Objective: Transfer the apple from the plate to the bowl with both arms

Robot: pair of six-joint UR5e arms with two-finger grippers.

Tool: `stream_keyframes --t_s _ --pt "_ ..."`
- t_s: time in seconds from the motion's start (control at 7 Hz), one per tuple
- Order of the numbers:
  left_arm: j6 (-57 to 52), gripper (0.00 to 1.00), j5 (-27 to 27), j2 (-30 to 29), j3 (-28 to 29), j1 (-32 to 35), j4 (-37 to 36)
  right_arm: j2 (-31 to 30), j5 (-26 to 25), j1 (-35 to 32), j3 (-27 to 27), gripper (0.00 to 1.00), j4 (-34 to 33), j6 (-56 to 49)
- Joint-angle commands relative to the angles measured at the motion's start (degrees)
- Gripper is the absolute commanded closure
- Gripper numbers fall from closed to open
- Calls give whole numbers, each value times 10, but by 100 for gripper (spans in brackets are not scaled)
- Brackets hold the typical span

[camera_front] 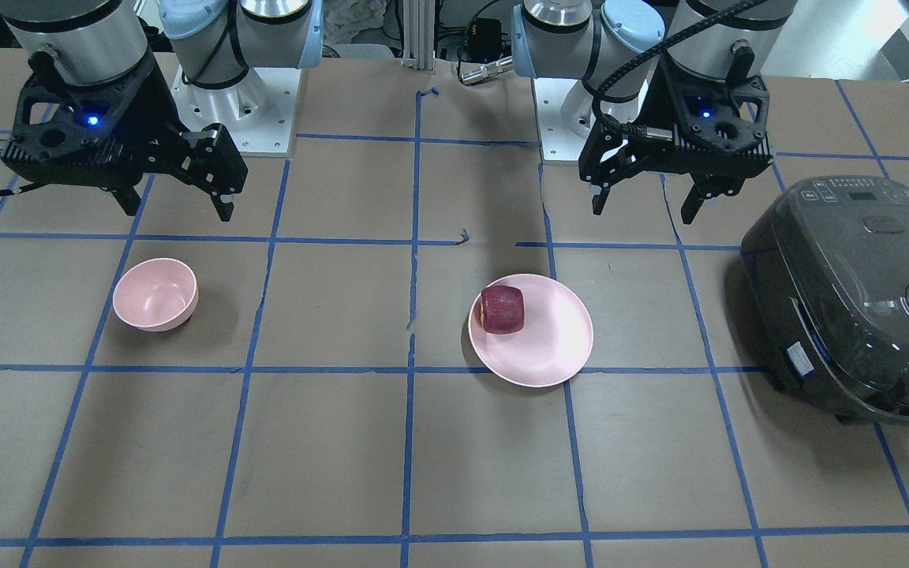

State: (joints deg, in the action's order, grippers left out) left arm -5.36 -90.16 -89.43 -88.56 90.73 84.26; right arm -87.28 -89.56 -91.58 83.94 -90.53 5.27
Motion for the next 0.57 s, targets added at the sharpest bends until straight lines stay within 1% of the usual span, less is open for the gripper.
stream_keyframes --t_s 0.0,0.43 --pt "0 0 0 -5 2 1 -2 0 0 0 1 0 0 0" --pt "0 0 -4 -1 -5 6 -13 0 0 0 1 0 0 0"
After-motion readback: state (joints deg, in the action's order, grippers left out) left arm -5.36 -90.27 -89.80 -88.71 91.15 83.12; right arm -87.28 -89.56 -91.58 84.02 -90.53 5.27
